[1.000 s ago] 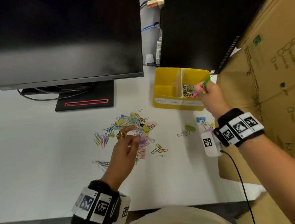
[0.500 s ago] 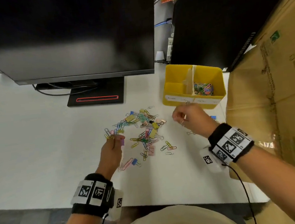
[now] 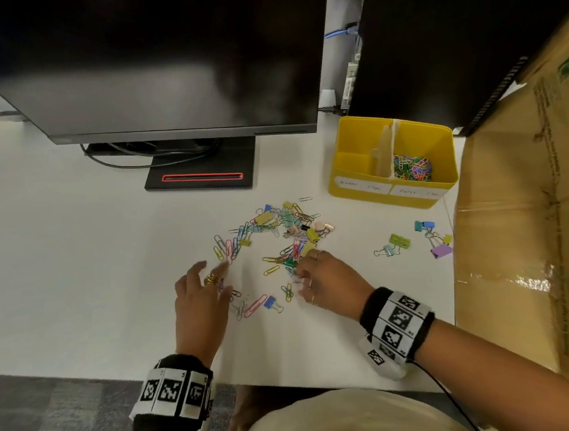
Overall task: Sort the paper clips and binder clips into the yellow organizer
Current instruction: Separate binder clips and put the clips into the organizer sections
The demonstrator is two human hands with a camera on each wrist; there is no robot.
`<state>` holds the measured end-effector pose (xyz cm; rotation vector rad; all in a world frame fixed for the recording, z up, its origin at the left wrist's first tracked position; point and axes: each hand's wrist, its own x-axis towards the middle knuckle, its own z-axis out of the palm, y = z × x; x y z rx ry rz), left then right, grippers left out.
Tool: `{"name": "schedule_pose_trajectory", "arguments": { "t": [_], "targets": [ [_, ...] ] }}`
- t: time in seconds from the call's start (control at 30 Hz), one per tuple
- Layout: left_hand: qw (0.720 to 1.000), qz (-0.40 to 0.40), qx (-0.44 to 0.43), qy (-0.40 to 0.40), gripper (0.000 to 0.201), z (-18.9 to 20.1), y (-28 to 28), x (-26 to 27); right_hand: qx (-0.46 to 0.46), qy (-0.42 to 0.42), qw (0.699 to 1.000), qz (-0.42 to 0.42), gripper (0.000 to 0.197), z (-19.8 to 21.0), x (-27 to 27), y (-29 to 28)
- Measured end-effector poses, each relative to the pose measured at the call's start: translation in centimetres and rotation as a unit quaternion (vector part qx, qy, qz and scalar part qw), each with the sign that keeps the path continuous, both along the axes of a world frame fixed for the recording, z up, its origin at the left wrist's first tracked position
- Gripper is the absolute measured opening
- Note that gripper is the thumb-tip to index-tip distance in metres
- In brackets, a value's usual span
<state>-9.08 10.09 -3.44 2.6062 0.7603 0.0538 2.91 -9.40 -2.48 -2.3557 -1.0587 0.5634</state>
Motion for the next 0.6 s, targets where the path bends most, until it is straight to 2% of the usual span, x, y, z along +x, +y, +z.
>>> {"name": "schedule_pose_trajectory", "arguments": {
  "t": [0.07, 0.13, 0.2, 0.27, 0.37, 0.47, 0.53, 0.6],
  "targets": [
    [0.999, -0.027, -0.035, -0.017, 0.032, 0.3, -0.7, -0.5, 0.023, 0.019, 0.999, -0.042, 0.016, 0.5, 1.1, -1.3],
    [0.997, -0.058, -0.055, -0.021, 0.027, 0.2, -1.6, -0.4, 0.036, 0.017, 0.992, -0.121, 0.014, 0.6, 2.8, -3.2],
    [0.992, -0.122, -0.027, 0.016, 0.025, -0.4, -2.6, 0.3, 0.047, 0.021, 0.978, -0.202, 0.017, 0.7, 4.5, -5.0],
    [0.982, -0.183, 0.001, 0.047, 0.031, -0.8, -3.7, 1.4, 0.031, 0.045, 0.97, -0.238, 0.015, 0.7, 5.6, -6.2],
    [0.982, -0.187, -0.007, 0.015, 0.034, -0.4, -5.3, 3.9, -0.02, 0.031, 0.973, -0.228, 0.021, 0.2, 6.5, -7.2],
    [0.985, -0.167, -0.008, 0.034, 0.031, 0.2, -6.7, 6.7, -0.092, -0.051, 0.971, -0.214, 0.032, 0.0, 6.4, -7.1],
    [0.99, -0.127, -0.026, 0.058, 0.033, 0.6, -7.3, 8.6, -0.081, -0.092, 0.973, -0.197, 0.034, 0.3, 6.2, -5.9],
    [0.989, -0.115, -0.024, 0.092, 0.041, 1.0, -7.9, 10.0, -0.033, -0.093, 0.983, -0.152, 0.03, 0.9, 6.2, -3.9]
  ]
}}
